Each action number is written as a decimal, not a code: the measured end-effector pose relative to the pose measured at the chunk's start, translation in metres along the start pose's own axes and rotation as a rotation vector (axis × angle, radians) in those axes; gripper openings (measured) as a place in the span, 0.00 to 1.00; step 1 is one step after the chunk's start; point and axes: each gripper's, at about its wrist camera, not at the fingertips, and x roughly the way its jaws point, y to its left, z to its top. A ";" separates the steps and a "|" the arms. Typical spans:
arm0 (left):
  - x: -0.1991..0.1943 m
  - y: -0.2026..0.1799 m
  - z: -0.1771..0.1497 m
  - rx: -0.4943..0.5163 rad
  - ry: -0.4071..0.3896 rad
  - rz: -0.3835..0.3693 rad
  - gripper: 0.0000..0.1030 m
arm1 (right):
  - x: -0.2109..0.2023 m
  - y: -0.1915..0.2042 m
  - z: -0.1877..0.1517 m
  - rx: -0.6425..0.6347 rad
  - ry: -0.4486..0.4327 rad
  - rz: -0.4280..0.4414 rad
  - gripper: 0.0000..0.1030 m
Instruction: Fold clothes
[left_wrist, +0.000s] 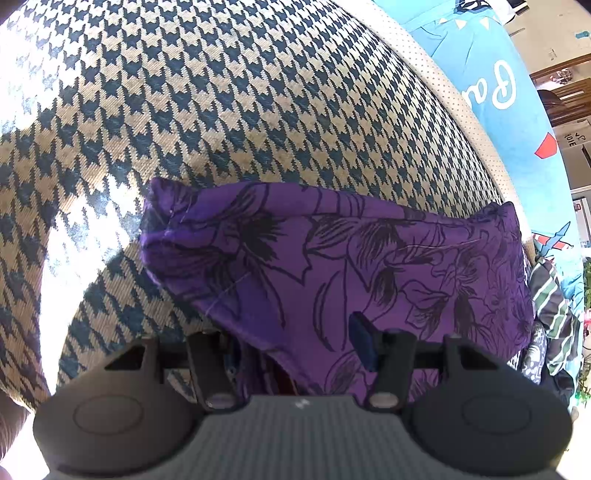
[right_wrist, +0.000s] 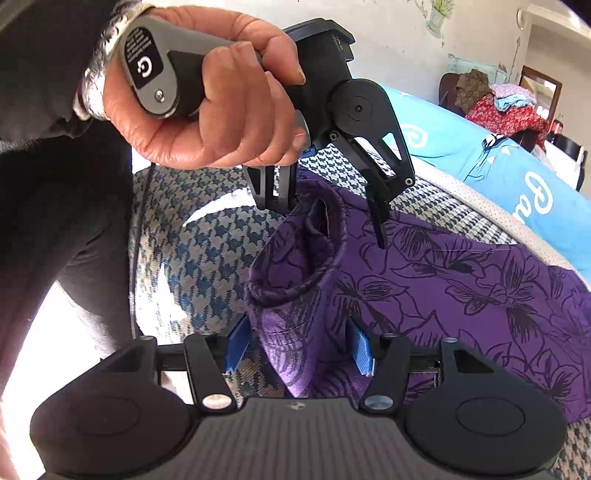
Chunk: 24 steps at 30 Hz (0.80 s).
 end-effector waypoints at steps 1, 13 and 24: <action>-0.001 0.002 0.000 0.002 0.000 -0.005 0.52 | 0.002 0.002 0.000 -0.026 -0.006 -0.020 0.54; -0.010 0.011 -0.001 0.038 0.001 -0.046 0.54 | -0.007 -0.009 0.014 -0.007 -0.108 -0.148 0.10; -0.010 -0.010 -0.003 0.135 -0.071 0.020 0.26 | -0.025 -0.030 0.018 0.115 -0.169 -0.179 0.08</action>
